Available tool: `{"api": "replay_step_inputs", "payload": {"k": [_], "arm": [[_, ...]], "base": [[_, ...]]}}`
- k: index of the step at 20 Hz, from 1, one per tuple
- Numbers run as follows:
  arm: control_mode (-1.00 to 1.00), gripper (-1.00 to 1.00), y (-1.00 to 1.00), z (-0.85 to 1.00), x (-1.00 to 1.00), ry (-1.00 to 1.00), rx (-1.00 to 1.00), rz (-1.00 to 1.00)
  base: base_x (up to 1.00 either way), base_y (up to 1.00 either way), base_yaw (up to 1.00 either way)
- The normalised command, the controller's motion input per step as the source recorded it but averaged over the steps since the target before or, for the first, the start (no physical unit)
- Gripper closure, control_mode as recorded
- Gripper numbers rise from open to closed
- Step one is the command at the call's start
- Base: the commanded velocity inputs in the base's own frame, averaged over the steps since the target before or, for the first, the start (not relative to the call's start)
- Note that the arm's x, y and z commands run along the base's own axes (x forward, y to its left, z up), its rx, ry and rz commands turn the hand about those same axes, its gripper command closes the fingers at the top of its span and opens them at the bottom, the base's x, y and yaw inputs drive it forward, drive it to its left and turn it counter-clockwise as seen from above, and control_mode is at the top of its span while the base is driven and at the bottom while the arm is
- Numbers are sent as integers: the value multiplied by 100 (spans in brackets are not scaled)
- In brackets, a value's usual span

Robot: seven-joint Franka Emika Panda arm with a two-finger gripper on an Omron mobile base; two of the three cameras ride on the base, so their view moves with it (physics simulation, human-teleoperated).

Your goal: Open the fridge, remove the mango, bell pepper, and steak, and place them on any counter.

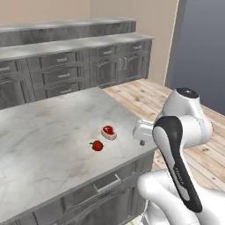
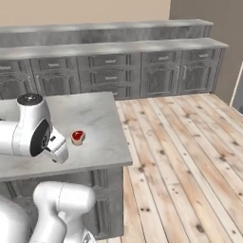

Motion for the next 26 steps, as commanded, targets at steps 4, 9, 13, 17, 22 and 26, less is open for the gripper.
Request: {"api": "replay_step_inputs", "payload": {"k": [4,9,13,17,22,26], "arm": [[100,-100,0,0,0,0,0,0],[100,-100,0,0,0,0,0,0],[100,-100,0,0,0,0,0,0],[100,-100,0,0,0,0,0,0],[100,-100,0,0,0,0,0,0],[100,-100,0,0,0,0,0,0]], "base": [[-84,-41,-49],[-34,-46,-67],[-5,-68,-64],[0,-69,-62],[21,-68,-56],[70,-40,-45]]}}
